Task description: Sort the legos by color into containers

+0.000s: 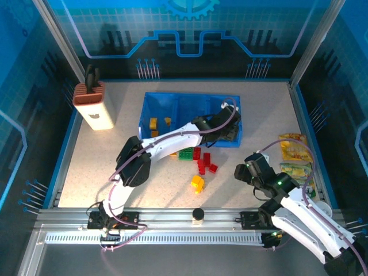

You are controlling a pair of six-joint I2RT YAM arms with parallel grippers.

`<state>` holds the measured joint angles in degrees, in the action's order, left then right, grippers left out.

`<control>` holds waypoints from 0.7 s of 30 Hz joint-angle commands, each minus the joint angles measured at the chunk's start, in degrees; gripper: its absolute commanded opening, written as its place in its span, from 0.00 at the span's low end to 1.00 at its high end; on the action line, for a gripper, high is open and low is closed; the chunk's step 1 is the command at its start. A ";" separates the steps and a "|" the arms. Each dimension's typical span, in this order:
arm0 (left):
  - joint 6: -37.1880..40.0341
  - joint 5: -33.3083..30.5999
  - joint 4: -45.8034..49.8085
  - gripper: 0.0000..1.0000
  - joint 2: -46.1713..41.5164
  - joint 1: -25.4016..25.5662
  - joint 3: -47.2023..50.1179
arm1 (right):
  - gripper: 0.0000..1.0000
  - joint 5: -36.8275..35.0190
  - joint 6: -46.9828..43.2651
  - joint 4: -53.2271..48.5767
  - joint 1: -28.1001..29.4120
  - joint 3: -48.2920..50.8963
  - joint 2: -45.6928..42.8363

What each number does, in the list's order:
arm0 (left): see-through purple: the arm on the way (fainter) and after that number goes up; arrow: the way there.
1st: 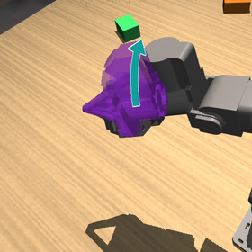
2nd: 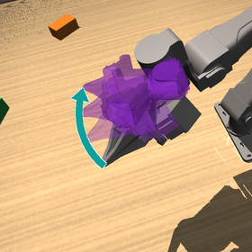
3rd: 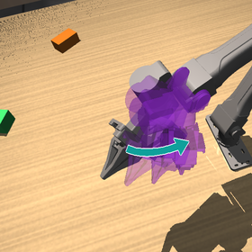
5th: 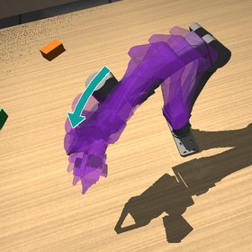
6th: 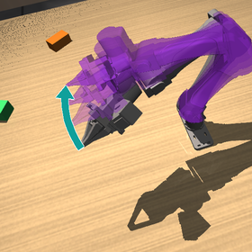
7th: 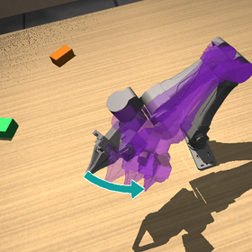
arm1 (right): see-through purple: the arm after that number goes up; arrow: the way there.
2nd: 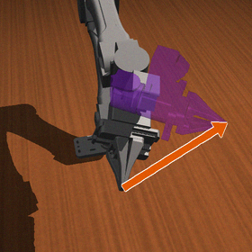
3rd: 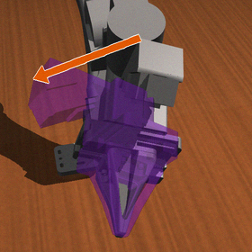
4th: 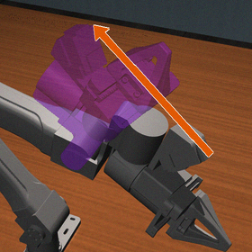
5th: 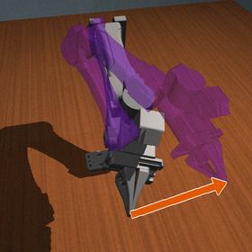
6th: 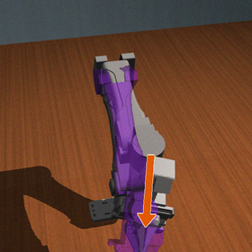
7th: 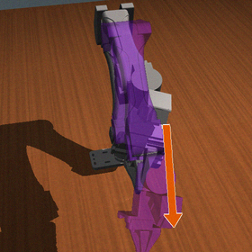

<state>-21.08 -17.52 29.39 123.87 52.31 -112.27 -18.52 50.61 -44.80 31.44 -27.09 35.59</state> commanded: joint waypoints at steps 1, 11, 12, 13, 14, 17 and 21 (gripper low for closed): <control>1.80 1.44 3.50 0.41 2.89 -1.63 -5.76 | 0.74 0.58 0.17 -2.16 -0.55 -1.22 -1.05; 3.06 0.27 4.45 0.84 0.60 -3.18 -6.17 | 0.74 1.21 -0.69 -2.14 -0.51 -2.30 -0.67; 2.94 0.15 3.64 0.84 -1.01 -3.17 -4.66 | 0.74 1.36 -0.85 -1.97 -0.46 -2.48 -0.45; 2.68 0.17 2.43 0.85 -3.13 -3.18 -2.41 | 0.74 1.62 -0.95 -1.69 -0.55 -2.53 -0.14; 2.50 0.24 1.07 0.85 -5.29 -3.17 0.08 | 0.74 1.88 -1.04 -1.33 -0.52 -2.60 0.28; 1.46 0.15 -2.56 0.86 -12.25 -3.18 9.02 | 0.73 3.51 -1.97 0.67 -0.57 -2.54 1.38; -0.74 -1.79 -7.01 0.85 -21.65 -3.22 23.69 | 0.73 7.39 -5.86 5.36 0.73 -2.57 4.22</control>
<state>-19.79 -17.37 26.85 109.12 49.01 -95.11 -14.46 47.90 -43.03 31.51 -28.29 38.37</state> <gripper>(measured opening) 0.851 0.728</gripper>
